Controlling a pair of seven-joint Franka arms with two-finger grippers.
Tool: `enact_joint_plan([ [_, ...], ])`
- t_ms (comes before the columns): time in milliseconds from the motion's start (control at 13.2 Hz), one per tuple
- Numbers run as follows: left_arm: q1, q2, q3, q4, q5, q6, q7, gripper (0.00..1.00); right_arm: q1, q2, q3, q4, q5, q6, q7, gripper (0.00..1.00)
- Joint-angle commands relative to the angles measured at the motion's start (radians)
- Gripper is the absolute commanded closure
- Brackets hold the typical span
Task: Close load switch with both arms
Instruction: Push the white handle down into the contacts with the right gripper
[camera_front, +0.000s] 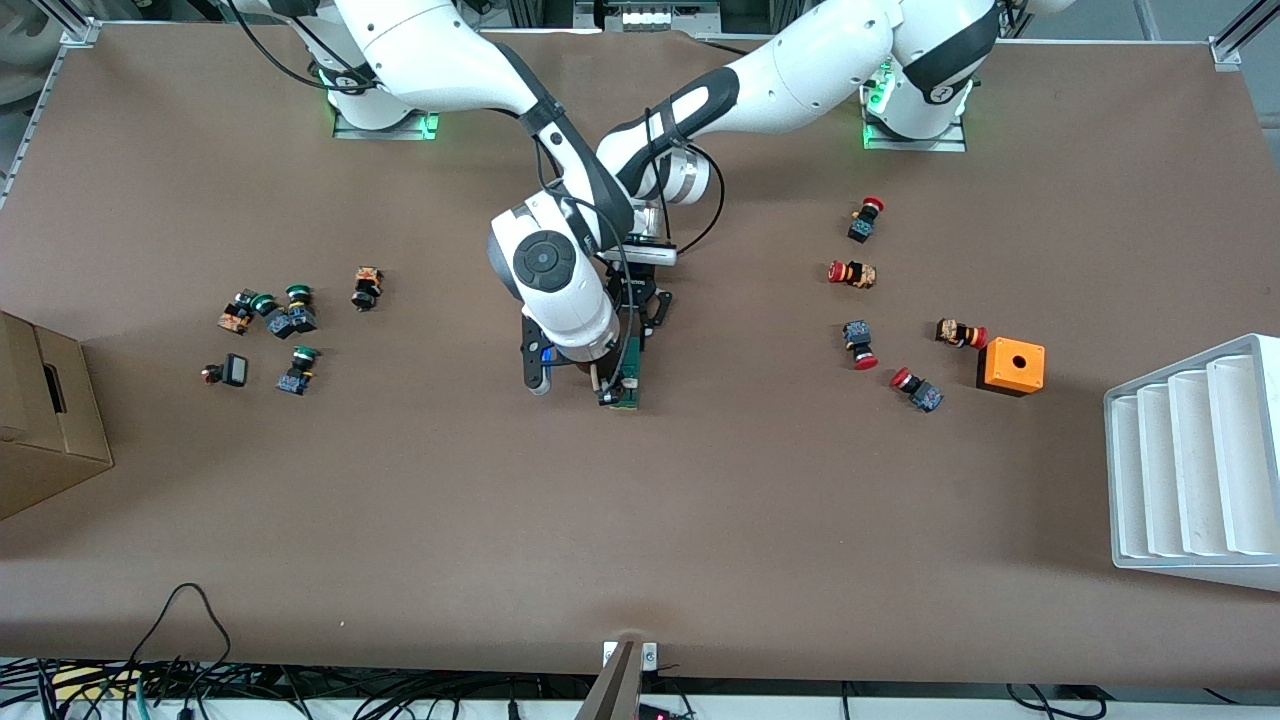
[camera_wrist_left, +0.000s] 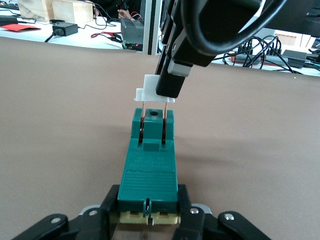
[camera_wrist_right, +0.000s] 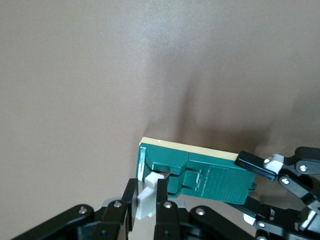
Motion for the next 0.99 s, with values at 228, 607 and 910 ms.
enact_joint_plan([
  [228,-0.025,0.016,0.005,0.036,0.025,0.009,-0.032,0.55,-0.024,0.077,0.008,0.083,-0.003,0.006,-0.002,0.80],
  [607,-0.025,0.016,0.005,0.036,0.025,0.009,-0.032,0.55,-0.039,0.114,0.008,0.118,-0.003,0.006,-0.007,0.79],
  [910,-0.025,0.016,0.005,0.036,0.025,0.010,-0.032,0.55,-0.044,0.133,0.007,0.138,-0.003,0.006,-0.007,0.78],
])
